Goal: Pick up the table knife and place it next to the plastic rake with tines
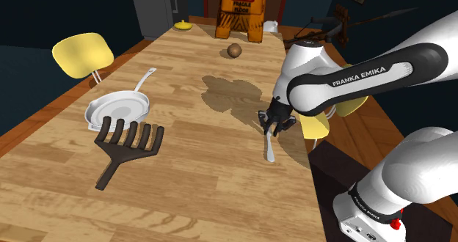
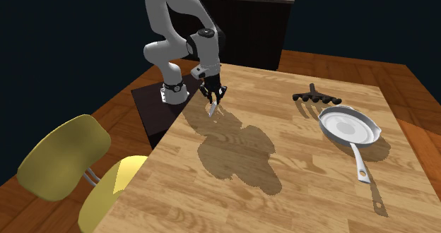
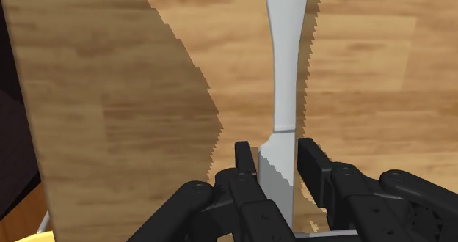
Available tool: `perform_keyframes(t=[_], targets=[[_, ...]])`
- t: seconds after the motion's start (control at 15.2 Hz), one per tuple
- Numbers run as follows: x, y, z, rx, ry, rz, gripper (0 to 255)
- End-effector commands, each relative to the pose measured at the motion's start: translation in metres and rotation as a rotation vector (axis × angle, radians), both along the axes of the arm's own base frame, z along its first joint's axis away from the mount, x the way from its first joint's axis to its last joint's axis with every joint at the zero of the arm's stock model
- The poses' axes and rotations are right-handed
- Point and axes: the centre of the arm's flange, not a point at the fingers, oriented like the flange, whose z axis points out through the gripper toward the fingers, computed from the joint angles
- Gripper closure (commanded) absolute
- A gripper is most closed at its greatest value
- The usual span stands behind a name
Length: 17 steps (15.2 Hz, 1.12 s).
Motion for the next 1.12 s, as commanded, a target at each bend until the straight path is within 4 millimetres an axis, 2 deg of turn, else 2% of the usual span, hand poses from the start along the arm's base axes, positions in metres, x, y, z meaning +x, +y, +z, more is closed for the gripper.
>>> perform_keyframes(t=[0.0,0.33,1.06], targets=[[0.0,0.002,-0.001,0.001,0.0,0.003,255],[0.0,0.002,-0.001,0.001,0.0,0.003,255],[0.0,0.002,0.057,0.001,0.0,0.003,255]])
